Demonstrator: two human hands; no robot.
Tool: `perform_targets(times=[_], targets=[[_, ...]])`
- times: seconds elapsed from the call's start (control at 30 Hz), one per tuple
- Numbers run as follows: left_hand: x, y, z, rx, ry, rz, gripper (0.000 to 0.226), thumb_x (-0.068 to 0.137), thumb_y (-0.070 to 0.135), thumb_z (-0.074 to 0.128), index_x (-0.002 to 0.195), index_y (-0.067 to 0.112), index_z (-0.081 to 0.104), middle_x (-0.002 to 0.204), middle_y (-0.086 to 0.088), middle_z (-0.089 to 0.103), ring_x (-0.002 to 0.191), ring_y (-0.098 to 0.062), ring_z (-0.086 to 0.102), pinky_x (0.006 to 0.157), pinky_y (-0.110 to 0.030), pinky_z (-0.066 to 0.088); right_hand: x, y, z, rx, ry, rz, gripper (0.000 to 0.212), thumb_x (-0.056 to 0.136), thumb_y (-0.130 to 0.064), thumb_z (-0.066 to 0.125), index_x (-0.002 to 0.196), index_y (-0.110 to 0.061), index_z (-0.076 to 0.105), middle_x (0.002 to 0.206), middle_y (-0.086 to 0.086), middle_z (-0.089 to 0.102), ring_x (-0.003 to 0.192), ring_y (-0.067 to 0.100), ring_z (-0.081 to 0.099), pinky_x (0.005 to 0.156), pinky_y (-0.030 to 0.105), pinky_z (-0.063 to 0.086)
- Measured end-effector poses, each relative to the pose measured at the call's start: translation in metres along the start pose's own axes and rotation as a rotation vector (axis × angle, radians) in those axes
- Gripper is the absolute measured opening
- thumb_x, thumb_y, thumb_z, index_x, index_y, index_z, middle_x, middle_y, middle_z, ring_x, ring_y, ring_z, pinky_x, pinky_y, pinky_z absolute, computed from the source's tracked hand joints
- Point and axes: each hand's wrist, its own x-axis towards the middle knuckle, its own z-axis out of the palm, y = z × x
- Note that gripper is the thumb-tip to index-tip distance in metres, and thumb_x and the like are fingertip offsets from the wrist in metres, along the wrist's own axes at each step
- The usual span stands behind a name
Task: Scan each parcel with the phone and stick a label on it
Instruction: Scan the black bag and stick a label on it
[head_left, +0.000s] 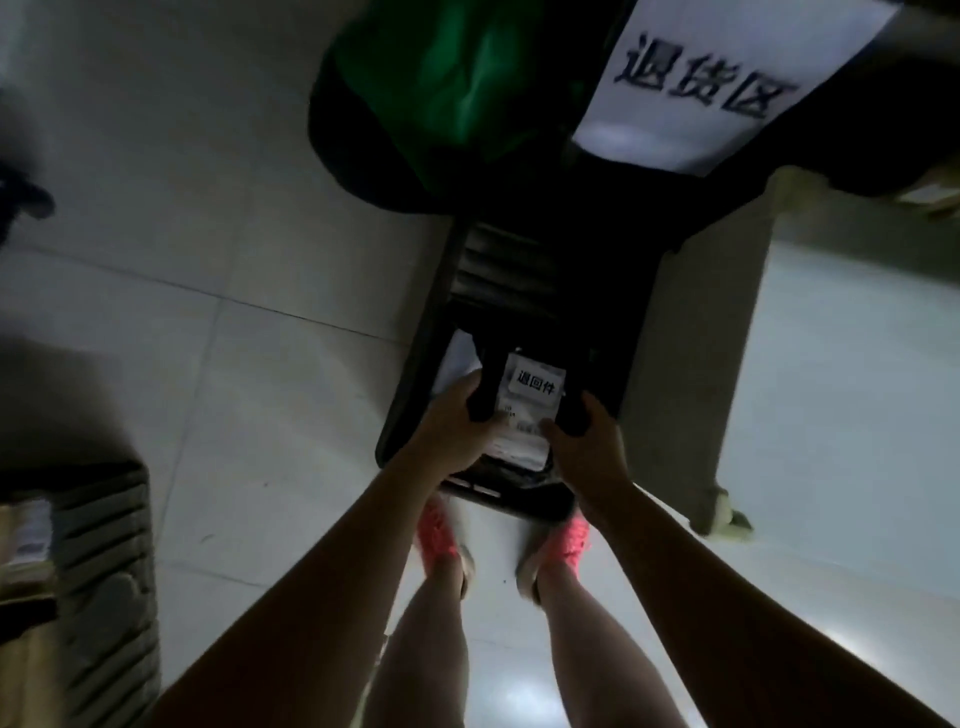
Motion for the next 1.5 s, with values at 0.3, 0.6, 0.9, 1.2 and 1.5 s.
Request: perform_targets(times=[0.3,0.6,0.9,1.2,1.5], targets=[[0.244,-0.108,0.015,0.038,0.112,0.007,0.051,0.081,0.005,0.077,0.129,0.015,0.060,0.106,0.007,0.070,0.104,-0.008,0.066,0.089,-0.029,0.055,0.264,0.068,0.092,-0.163,0.059,-0.103,0.070,0.087,-0.020,0.079,0.149,-0.013,0.046,0.143,0.009,0.058,0.132,0.026,0.055,0.108,0.043,0.048],[0.301,-0.140,0.047,0.221,0.199,0.069,0.068,0.085,0.018,0.077,0.145,0.018,0.045,0.110,0.013,0.065,0.098,0.010,0.057,0.092,-0.022,0.051,0.321,0.108,0.095,-0.155,0.066,-0.101,0.072,0.083,-0.016,0.082,0.147,-0.016,0.049,0.137,0.006,0.063,0.127,0.024,0.059,0.107,0.037,0.049],[0.138,0.014,-0.032,1.148,0.157,0.274,0.073,0.086,0.031,0.069,0.149,0.018,0.035,0.146,-0.009,0.046,0.128,-0.032,0.049,0.103,-0.046,0.046,0.153,-0.009,0.016,-0.712,0.039,-0.325,0.044,0.093,-0.019,0.064,0.136,-0.024,0.055,0.136,0.002,0.058,0.123,0.028,0.057,0.094,0.039,0.049],[-0.090,0.216,-0.062,1.401,0.178,0.436,0.060,0.086,0.038,0.066,0.140,0.019,0.045,0.129,-0.006,0.054,0.120,-0.030,0.051,0.091,-0.043,0.047,-0.094,-0.167,-0.090,-1.010,0.105,-0.390,0.069,0.089,-0.015,0.064,0.151,-0.027,0.037,0.165,-0.007,0.023,0.143,0.025,0.036,0.106,0.046,0.044],[-0.274,0.352,-0.049,1.534,0.300,0.602,0.055,0.090,0.047,0.058,0.138,0.022,0.048,0.124,-0.005,0.059,0.115,-0.028,0.056,0.094,-0.040,0.048,-0.298,-0.202,-0.214,-0.971,0.432,-0.496,0.038,0.088,-0.025,0.061,0.126,-0.027,0.055,0.136,-0.003,0.052,0.127,0.026,0.050,0.100,0.041,0.042]])
